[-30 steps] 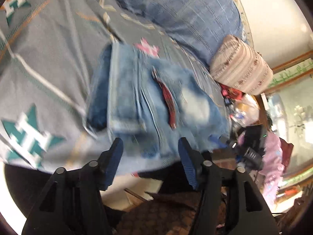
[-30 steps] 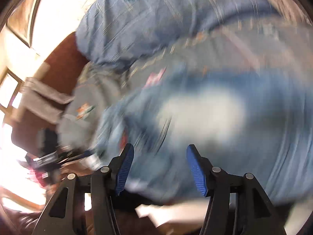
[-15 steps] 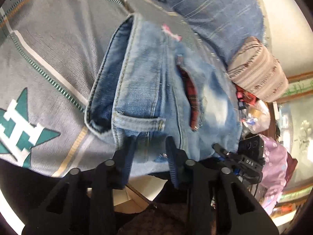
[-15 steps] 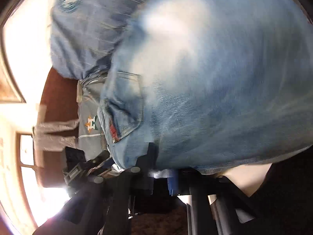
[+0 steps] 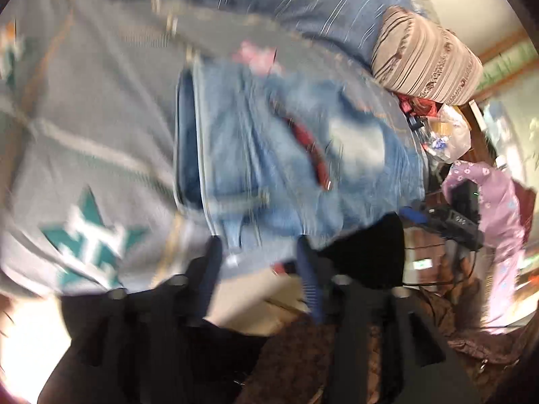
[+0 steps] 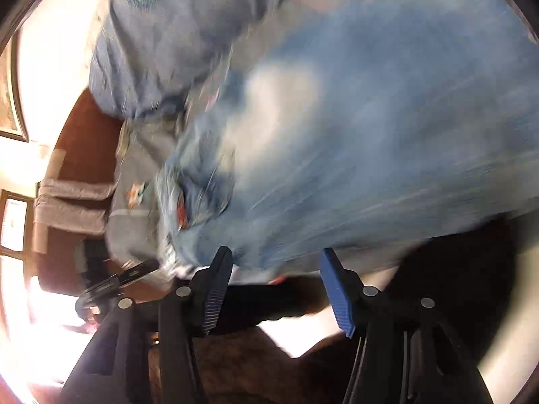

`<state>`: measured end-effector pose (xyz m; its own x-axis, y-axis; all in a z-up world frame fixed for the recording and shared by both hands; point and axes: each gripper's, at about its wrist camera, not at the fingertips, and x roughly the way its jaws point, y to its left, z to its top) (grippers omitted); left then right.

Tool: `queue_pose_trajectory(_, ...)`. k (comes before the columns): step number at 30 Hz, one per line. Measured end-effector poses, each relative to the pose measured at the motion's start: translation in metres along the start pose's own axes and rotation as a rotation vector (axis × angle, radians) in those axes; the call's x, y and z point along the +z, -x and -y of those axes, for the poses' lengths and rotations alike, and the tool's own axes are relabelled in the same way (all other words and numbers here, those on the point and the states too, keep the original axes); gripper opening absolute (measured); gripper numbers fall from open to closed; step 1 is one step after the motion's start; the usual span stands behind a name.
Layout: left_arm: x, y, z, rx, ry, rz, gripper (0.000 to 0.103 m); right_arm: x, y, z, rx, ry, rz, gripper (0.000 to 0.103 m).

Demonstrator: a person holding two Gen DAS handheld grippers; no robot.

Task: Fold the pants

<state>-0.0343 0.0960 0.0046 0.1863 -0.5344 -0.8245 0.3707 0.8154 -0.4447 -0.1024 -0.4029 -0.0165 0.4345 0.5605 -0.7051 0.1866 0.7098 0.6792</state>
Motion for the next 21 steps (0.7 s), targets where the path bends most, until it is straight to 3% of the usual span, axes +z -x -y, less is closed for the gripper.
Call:
queue_pose_trajectory(3, 0.032, 0.001, 0.002, 0.029, 0.021, 0.076, 0.066, 0.015, 0.061, 0.033, -0.174, -0.039, 0.241, 0.056)
queue_pose_trajectory(5, 0.053, -0.018, -0.009, 0.036, 0.097, 0.06, 0.066, 0.03, 0.101, 0.065, -0.311, -0.09, 0.421, 0.058)
queue_pose_trajectory(7, 0.066, -0.041, -0.018, 0.037, 0.159, 0.016, 0.066, 0.052, 0.121, 0.09, -0.405, -0.133, 0.54, 0.058)
queue_pose_trajectory(10, 0.07, -0.074, -0.034, 0.041, 0.269, -0.072, 0.066, 0.084, 0.126, 0.115, -0.492, -0.145, 0.6, 0.058)
queue_pose_trajectory(13, 0.067, -0.089, -0.029, 0.04, 0.285, -0.094, 0.065, 0.112, 0.11, 0.126, -0.506, -0.15, 0.583, 0.06)
queue_pose_trajectory(14, 0.066, -0.09, -0.022, 0.071, 0.266, -0.09, 0.065, 0.121, 0.103, 0.133, -0.505, -0.141, 0.578, 0.06)
queue_pose_trajectory(15, 0.067, -0.089, -0.016, 0.092, 0.246, -0.078, 0.065, 0.129, 0.098, 0.137, -0.499, -0.109, 0.558, 0.053)
queue_pose_trajectory(16, 0.068, -0.088, -0.015, 0.101, 0.233, -0.069, 0.065, 0.137, 0.089, 0.134, -0.504, -0.062, 0.522, 0.008)
queue_pose_trajectory(17, 0.069, -0.087, -0.011, 0.12, 0.216, -0.06, 0.065, 0.146, 0.084, 0.126, -0.531, -0.017, 0.502, 0.01)
queue_pose_trajectory(20, 0.07, -0.099, -0.007, 0.184, 0.186, -0.083, 0.066, 0.155, 0.095, 0.11, -0.553, 0.063, 0.622, 0.01)
queue_pose_trajectory(21, 0.07, -0.103, -0.006, 0.194, 0.191, -0.09, 0.066, 0.161, 0.09, 0.114, -0.572, 0.066, 0.608, 0.01)
